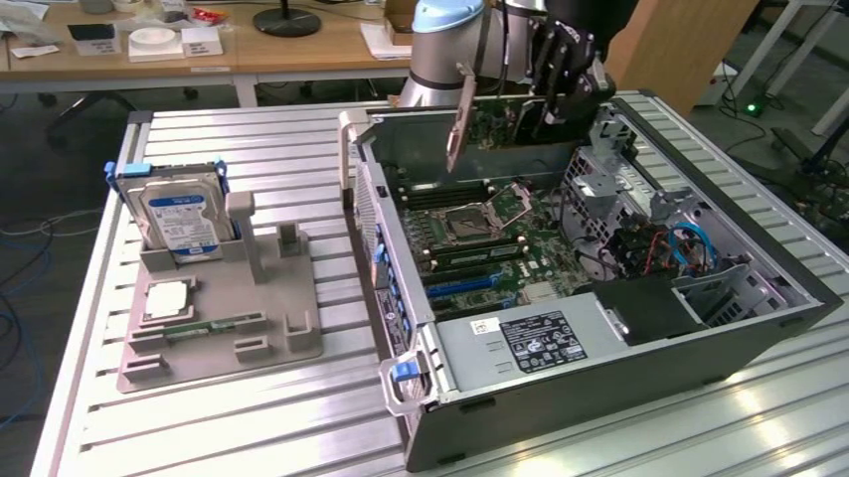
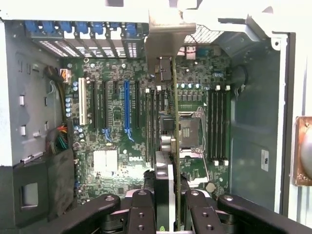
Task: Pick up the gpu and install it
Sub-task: 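Insert the gpu into the slot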
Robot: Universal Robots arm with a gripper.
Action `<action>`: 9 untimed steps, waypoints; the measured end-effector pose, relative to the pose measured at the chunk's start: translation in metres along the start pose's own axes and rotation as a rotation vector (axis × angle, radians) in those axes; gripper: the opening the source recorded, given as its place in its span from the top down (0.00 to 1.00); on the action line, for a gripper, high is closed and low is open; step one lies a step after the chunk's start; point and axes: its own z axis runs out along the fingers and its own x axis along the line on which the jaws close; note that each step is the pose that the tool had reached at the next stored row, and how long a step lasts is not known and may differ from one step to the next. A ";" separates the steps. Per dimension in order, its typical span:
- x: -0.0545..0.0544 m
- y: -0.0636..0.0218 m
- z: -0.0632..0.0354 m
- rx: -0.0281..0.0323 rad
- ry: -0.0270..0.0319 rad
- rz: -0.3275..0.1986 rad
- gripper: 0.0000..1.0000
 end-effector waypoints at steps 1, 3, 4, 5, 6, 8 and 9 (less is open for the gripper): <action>0.001 0.0000 0.0008 0.0008 -0.0001 -0.001 0.72; 0.004 0.0000 0.0024 0.0021 0.0000 -0.001 0.72; 0.005 0.0000 0.0033 0.0025 0.0000 -0.001 0.72; 0.006 -0.0001 0.0043 0.0029 -0.0002 -0.001 0.72; 0.007 -0.0001 0.0052 0.0031 -0.0003 -0.001 0.72; 0.009 -0.0001 0.0072 0.0032 -0.0001 -0.001 0.72; 0.010 0.0000 0.0084 0.0033 0.0000 -0.001 0.72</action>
